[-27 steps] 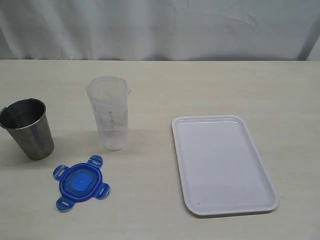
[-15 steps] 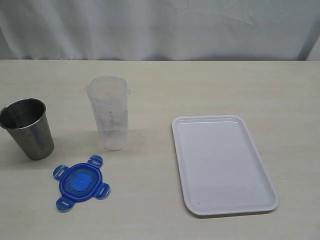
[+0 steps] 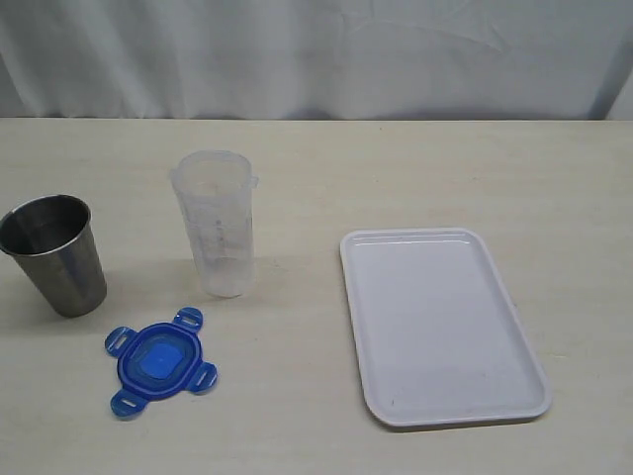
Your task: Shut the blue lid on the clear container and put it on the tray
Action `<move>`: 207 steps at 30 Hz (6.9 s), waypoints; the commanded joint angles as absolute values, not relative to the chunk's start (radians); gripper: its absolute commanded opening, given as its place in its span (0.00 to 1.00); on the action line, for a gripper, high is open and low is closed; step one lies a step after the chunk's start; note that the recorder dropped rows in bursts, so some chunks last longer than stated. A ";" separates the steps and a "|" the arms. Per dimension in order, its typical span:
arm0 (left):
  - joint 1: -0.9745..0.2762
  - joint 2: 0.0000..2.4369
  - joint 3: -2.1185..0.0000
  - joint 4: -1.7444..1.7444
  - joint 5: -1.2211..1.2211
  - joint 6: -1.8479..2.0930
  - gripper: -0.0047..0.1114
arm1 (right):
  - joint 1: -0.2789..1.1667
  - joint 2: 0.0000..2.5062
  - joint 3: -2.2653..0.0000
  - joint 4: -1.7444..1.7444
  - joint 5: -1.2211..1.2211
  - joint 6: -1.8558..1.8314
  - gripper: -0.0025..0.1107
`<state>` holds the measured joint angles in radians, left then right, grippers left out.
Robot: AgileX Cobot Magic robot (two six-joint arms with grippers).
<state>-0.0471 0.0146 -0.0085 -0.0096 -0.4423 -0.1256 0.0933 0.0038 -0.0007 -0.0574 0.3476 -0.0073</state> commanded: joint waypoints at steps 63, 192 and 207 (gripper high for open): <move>-0.045 1.788 -0.191 -0.090 -1.026 0.000 0.94 | 0.085 0.000 0.000 -0.063 0.345 -0.010 0.06; -0.045 1.639 -0.423 -0.011 -0.695 -0.025 0.04 | 0.085 0.000 0.000 -0.055 0.345 -0.010 0.06; -0.045 1.529 -0.642 -0.011 -0.385 -0.030 0.04 | 0.085 0.000 0.000 -0.055 0.345 -0.010 0.06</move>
